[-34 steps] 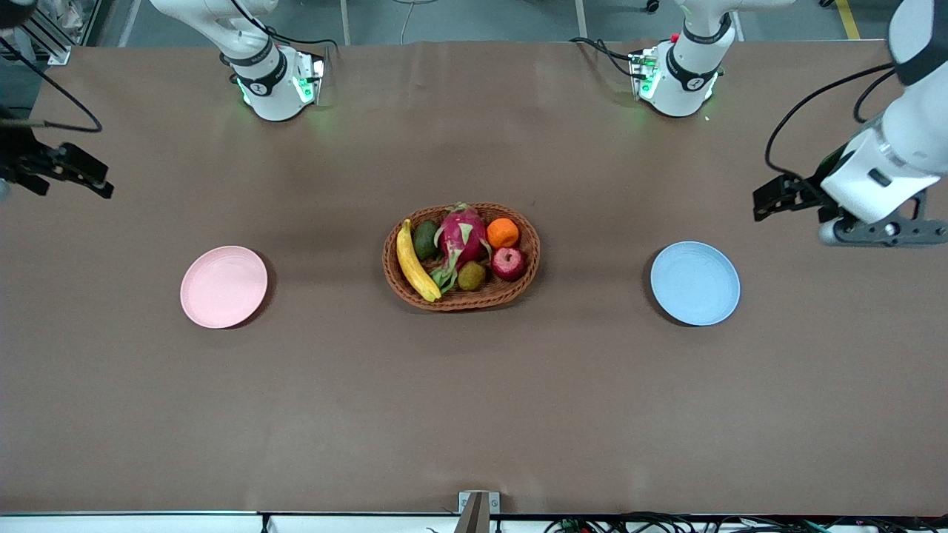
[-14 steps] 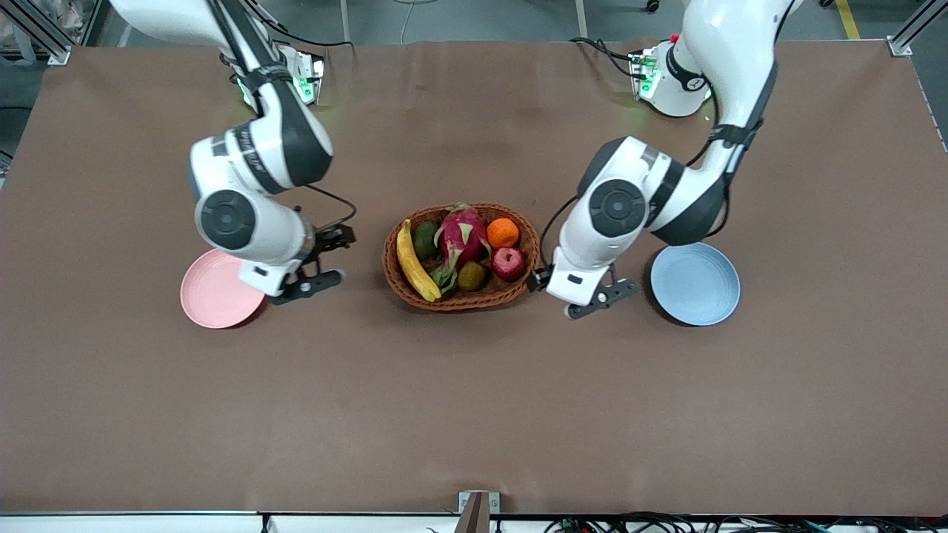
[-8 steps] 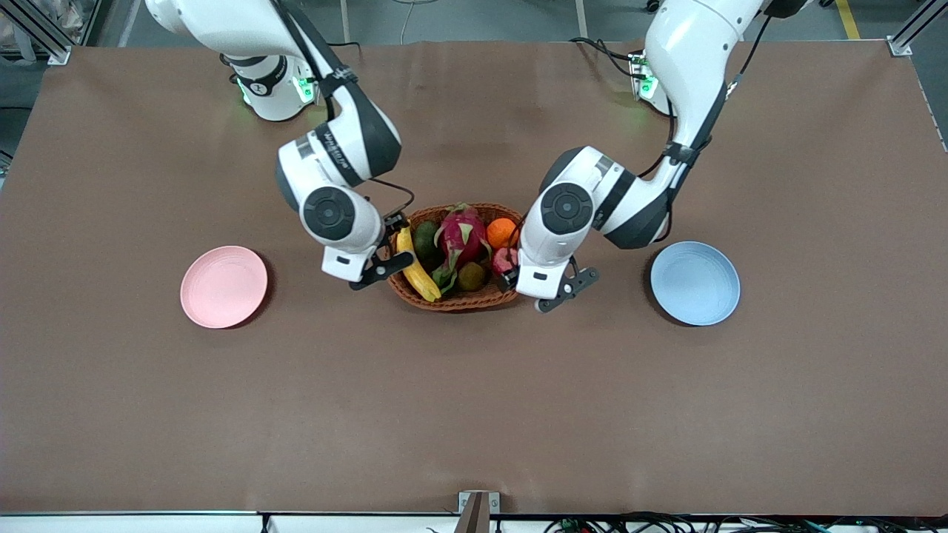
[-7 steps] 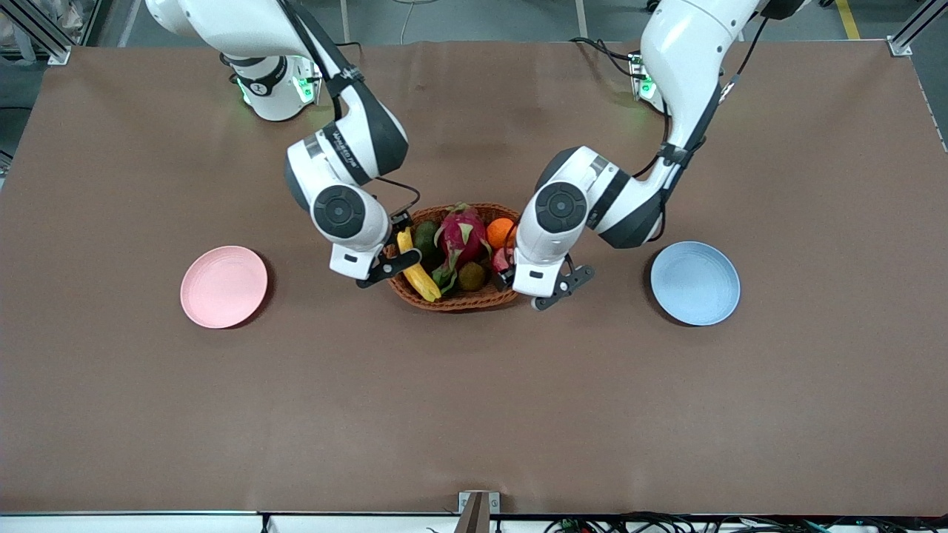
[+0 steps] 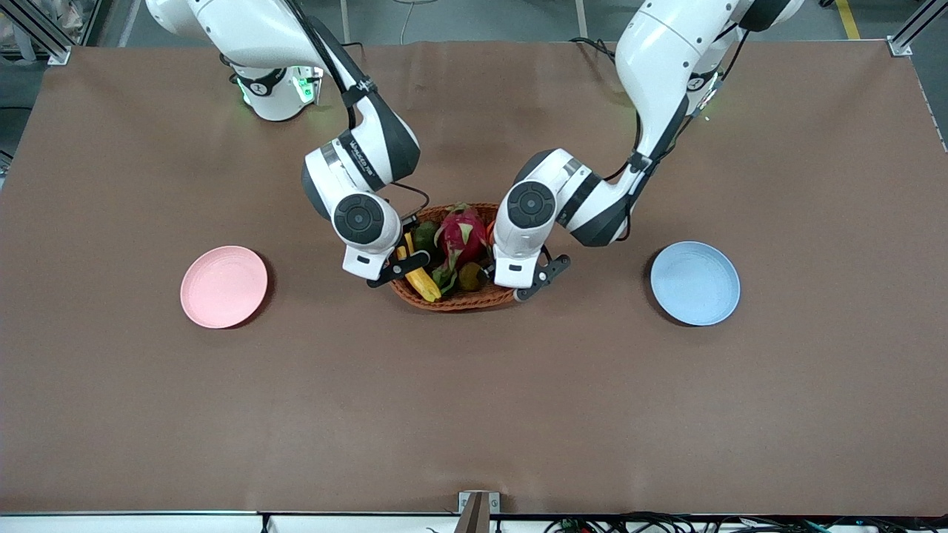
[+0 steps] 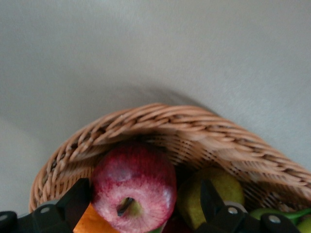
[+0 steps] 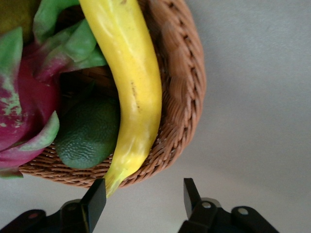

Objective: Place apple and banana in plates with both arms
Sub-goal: 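Grasp the red apple with the left gripper while the right gripper grasps the banana, then carry the red apple with the left gripper over the blue plate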

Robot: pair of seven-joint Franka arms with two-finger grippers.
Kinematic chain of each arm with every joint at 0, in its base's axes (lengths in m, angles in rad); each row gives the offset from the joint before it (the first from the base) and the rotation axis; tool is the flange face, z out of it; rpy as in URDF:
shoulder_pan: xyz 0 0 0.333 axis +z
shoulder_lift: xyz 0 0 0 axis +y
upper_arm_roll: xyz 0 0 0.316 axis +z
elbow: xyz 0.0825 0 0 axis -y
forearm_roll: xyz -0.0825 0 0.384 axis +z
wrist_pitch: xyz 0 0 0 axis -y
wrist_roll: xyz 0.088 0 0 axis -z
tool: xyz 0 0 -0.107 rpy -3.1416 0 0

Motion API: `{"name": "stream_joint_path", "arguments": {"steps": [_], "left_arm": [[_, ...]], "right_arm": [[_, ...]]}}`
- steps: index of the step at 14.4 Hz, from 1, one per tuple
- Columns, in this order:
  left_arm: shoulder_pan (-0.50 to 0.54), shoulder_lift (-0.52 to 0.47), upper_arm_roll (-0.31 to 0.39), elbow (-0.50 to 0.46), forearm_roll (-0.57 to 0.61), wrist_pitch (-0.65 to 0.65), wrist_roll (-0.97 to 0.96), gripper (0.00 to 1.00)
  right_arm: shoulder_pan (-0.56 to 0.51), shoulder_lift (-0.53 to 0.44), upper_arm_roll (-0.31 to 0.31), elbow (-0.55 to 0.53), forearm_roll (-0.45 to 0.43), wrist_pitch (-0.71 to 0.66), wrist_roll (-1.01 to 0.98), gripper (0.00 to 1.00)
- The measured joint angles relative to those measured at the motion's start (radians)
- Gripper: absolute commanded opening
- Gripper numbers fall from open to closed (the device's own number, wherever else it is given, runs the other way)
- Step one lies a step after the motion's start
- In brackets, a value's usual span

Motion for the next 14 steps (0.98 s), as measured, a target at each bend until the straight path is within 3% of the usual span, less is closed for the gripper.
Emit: {"name": "stream_joint_path", "arguments": {"steps": [7, 9, 14], "left_arm": [[-0.003, -0.005, 0.002, -0.009, 0.000, -0.009, -0.006, 0.46], [-0.002, -0.005, 0.002, -0.010, 0.000, -0.009, -0.006, 0.40], [-0.001, -0.016, 0.003, -0.010, 0.000, -0.011, -0.007, 0.38]], "right_arm": [[0.029, 0.015, 0.000, 0.000, 0.037, 0.000, 0.003, 0.71], [0.033, 0.017, 0.000, 0.000, 0.040, 0.000, 0.003, 0.63], [0.052, 0.023, 0.000, 0.000, 0.042, 0.000, 0.003, 0.57]]}}
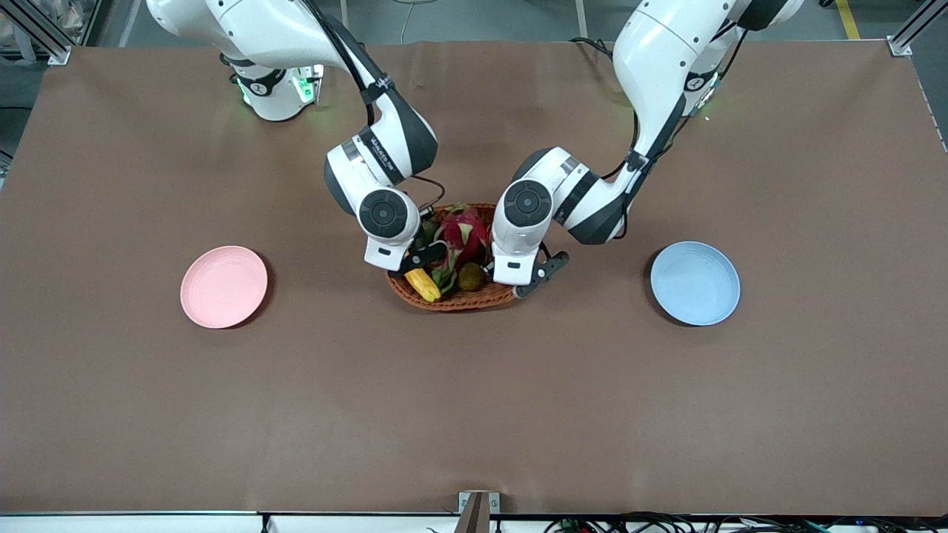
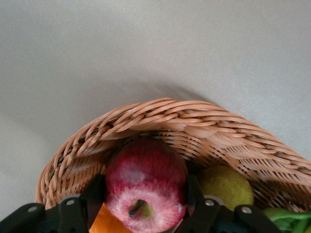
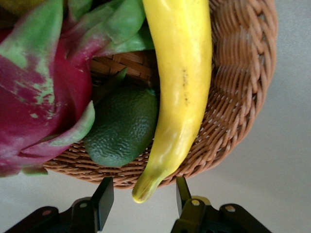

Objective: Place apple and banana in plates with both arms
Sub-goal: 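Carry the red apple with the left gripper over the blue plate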

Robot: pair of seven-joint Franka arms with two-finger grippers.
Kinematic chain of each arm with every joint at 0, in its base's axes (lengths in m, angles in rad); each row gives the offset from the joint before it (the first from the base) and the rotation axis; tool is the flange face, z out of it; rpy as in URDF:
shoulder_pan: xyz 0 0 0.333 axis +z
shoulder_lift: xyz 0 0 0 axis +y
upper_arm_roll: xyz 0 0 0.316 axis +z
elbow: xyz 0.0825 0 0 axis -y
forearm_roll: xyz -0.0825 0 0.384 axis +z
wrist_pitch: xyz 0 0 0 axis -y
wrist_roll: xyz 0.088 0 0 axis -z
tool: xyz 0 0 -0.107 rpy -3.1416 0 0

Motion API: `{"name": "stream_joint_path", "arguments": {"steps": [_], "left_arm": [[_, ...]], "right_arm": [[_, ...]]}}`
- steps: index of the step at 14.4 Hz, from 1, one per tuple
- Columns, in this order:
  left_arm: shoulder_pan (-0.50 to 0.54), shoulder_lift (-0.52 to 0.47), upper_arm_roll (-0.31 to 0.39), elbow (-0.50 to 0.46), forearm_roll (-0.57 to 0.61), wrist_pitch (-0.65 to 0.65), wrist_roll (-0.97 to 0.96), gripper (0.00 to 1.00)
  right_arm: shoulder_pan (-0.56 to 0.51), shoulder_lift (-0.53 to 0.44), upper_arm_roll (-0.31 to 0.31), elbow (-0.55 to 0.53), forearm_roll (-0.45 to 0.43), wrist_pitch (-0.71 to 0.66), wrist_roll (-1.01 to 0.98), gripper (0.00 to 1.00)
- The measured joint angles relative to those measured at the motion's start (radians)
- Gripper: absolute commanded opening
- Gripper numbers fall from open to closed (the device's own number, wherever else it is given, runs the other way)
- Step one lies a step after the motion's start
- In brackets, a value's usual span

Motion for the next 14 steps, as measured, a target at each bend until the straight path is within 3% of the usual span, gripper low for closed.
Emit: {"name": "stream_joint_path", "arguments": {"steps": [7, 14], "left_arm": [[0.075, -0.178, 0.007, 0.007, 0.000, -0.218, 0.058, 0.39], [0.385, -0.220, 0.015, -0.043, 0.001, -0.270, 0.407, 0.40]], "right_arm": [[0.021, 0.027, -0.001, 0.000, 0.000, 0.000, 0.000, 0.53], [0.022, 0.028, -0.004, 0.004, 0.000, -0.001, 0.000, 0.49]]}}
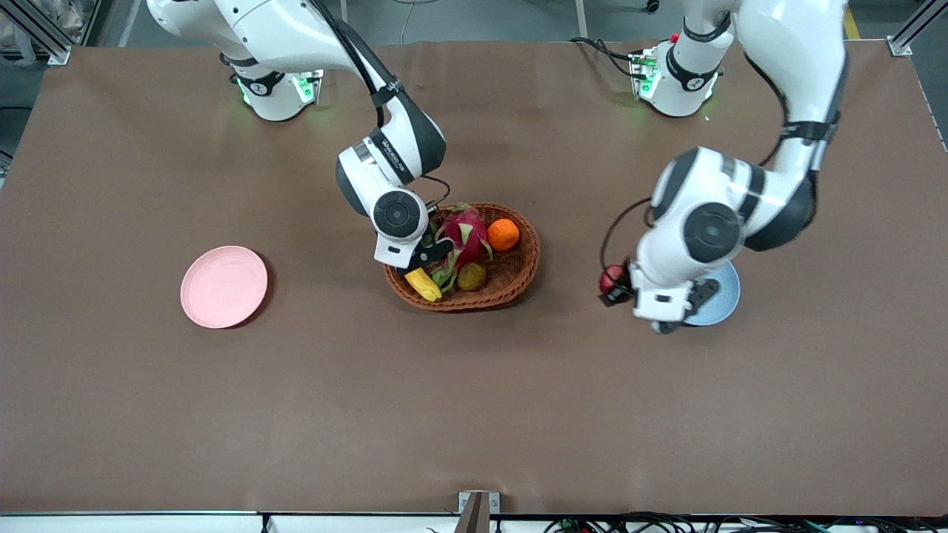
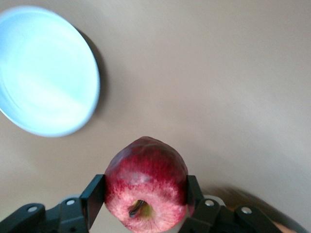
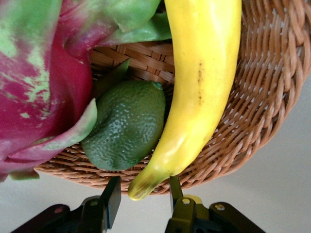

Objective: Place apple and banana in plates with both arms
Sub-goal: 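Carry the red apple with the left gripper over the blue plate, then lower the apple onto the blue plate and open the left gripper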

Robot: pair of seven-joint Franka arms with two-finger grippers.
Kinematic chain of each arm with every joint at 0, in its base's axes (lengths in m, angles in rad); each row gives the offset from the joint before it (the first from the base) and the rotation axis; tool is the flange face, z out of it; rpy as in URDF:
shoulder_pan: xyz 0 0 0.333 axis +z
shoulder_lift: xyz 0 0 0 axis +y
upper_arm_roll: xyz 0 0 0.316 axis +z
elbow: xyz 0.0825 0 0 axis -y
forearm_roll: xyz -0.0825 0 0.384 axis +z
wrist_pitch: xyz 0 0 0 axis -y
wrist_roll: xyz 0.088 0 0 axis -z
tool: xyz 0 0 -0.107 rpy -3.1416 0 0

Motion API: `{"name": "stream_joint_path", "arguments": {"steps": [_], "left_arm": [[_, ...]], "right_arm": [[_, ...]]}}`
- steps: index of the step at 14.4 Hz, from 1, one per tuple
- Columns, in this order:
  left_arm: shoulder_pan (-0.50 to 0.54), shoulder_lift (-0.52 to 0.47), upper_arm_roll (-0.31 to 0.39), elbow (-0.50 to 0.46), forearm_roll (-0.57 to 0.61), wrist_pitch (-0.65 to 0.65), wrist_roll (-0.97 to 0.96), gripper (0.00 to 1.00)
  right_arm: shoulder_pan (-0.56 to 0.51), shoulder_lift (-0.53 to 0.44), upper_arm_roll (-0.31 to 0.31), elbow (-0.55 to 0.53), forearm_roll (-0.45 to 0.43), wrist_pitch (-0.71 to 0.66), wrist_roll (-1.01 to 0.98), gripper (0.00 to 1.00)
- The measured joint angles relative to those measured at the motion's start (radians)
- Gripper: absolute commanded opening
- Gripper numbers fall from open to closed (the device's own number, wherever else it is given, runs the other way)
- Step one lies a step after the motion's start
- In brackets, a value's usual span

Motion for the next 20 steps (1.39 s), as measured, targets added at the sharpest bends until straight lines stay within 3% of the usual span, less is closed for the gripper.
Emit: {"name": "stream_joint_path", "arguments": {"steps": [6, 10, 16, 17, 19, 20], "left_arm": [[0.179, 0.004, 0.000, -0.136, 0.023, 0.043, 0.220, 0.41], [0.212, 0.008, 0.000, -0.243, 0.072, 0.156, 0.261, 0.42], [0.228, 0.008, 0.000, -0.292, 0.094, 0.164, 0.296, 0.49], [0.231, 0.008, 0.000, -0.296, 0.104, 0.164, 0.296, 0.57], [0.242, 0.007, 0.000, -0.301, 0.113, 0.165, 0.296, 1.00], [0.247, 0.008, 0.000, -0.301, 0.115, 0.165, 0.297, 1.00]], "right_arm": [[0.000, 0.000, -0.005, 0.022, -0.012, 0.002, 0.000, 0.50], [0.001, 0.001, -0.005, 0.025, -0.040, 0.002, 0.000, 0.50], [0.033, 0.005, -0.004, 0.025, -0.086, -0.001, 0.000, 0.51], [0.042, 0.005, -0.004, 0.025, -0.087, -0.001, 0.000, 0.51], [0.059, 0.005, -0.004, 0.025, -0.097, -0.001, 0.000, 0.51], [0.066, 0.005, -0.004, 0.026, -0.124, 0.000, 0.000, 0.51]]}}
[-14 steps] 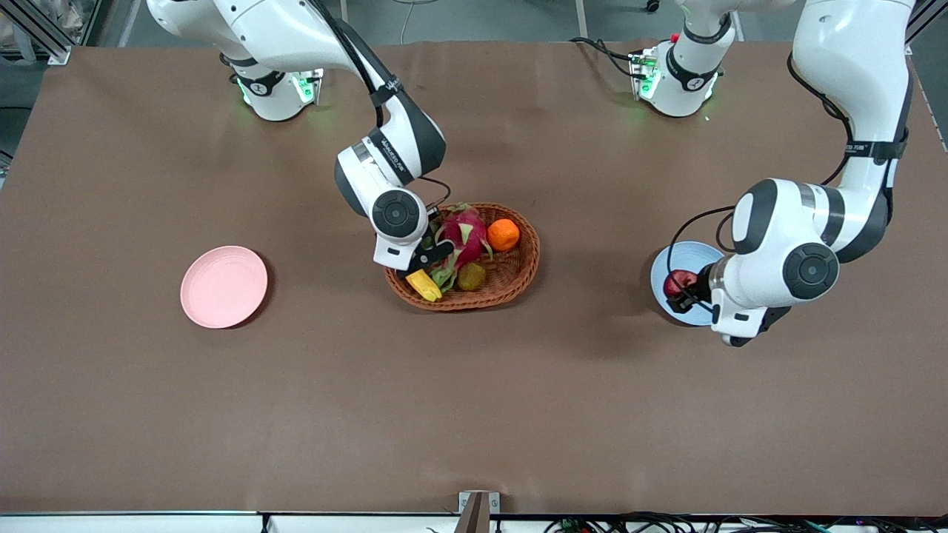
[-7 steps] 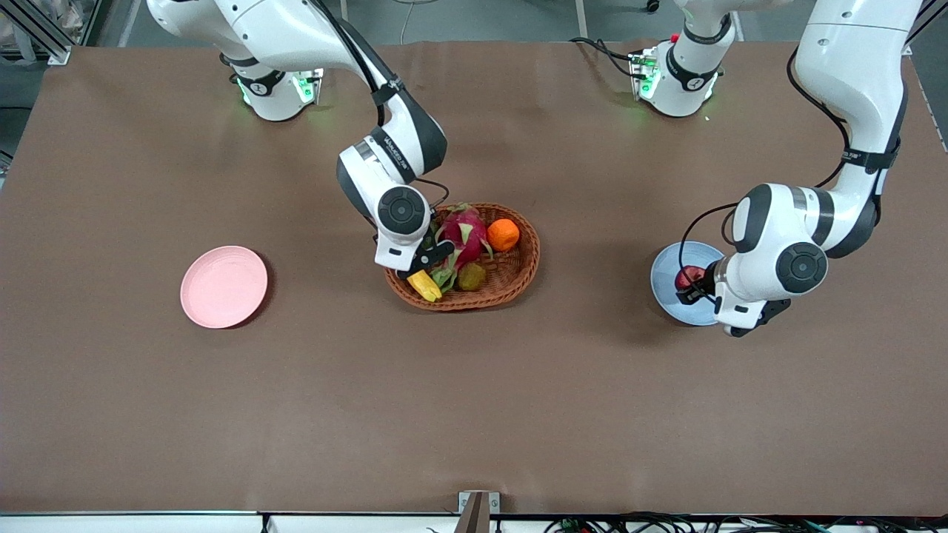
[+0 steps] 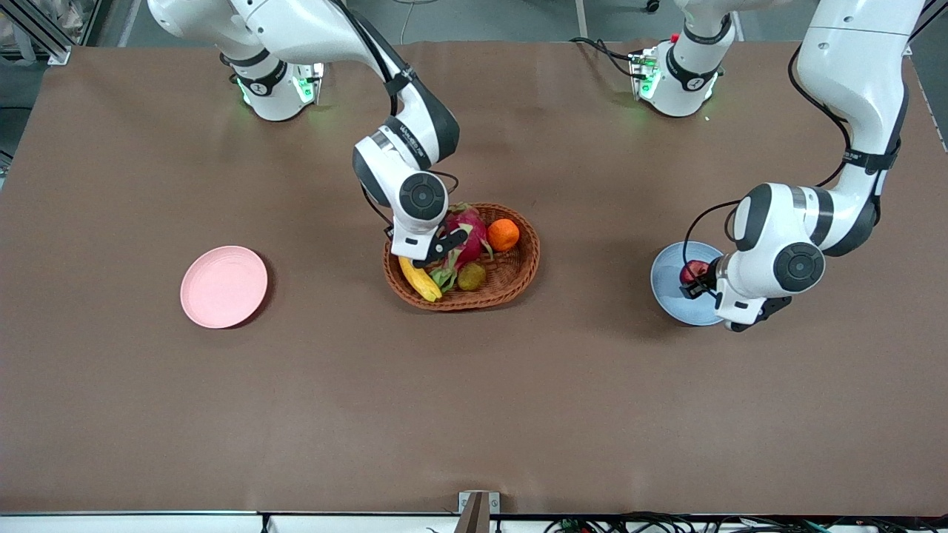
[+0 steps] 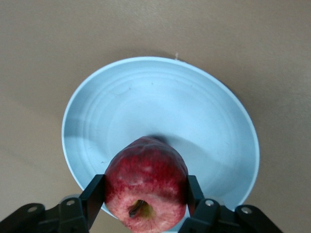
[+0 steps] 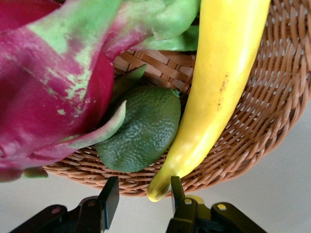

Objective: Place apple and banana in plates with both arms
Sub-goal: 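Lower the apple onto the blue plate and open the left gripper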

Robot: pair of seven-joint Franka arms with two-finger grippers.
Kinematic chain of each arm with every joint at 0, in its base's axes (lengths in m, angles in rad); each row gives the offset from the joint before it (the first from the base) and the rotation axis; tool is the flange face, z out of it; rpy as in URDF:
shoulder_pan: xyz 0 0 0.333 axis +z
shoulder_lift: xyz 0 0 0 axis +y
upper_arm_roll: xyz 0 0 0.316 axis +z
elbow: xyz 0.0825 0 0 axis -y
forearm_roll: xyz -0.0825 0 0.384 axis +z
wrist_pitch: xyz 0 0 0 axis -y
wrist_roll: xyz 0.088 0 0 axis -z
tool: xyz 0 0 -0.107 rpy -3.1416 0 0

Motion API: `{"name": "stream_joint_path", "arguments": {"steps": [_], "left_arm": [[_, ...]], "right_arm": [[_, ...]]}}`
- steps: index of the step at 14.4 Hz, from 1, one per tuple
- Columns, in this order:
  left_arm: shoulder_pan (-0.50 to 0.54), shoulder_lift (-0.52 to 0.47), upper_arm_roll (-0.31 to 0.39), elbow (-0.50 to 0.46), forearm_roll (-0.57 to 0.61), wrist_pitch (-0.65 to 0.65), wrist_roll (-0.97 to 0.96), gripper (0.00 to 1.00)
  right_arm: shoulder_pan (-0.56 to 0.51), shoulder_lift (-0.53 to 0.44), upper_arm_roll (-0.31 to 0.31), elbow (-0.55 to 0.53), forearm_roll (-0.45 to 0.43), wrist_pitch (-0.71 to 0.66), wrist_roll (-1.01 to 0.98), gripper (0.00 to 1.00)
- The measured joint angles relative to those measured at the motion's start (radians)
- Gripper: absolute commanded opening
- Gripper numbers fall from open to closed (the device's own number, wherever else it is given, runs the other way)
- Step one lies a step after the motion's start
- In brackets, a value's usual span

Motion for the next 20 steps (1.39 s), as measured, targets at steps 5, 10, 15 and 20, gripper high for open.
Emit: {"name": "stream_joint_path", "arguments": {"steps": [5, 10, 15, 20], "left_arm": [[0.004, -0.015, -0.004, 0.004, 0.001, 0.003, 0.000, 1.00], [0.003, -0.124, -0.028, 0.034, 0.001, -0.025, 0.000, 1.00], [0.001, -0.245, -0.051, 0.188, 0.001, -0.191, 0.050, 1.00], [0.001, -0.285, -0.066, 0.451, 0.001, -0.521, 0.233, 1.00]], "right_arm": [[0.011, 0.000, 0.000, 0.000, -0.106, 0.002, 0.000, 0.51], [0.022, 0.005, 0.000, 0.001, -0.108, 0.007, 0.000, 0.47], [0.028, 0.011, 0.000, 0.003, -0.116, 0.008, 0.000, 0.32], [0.029, 0.012, -0.003, 0.003, -0.157, 0.006, 0.000, 0.01]]}}
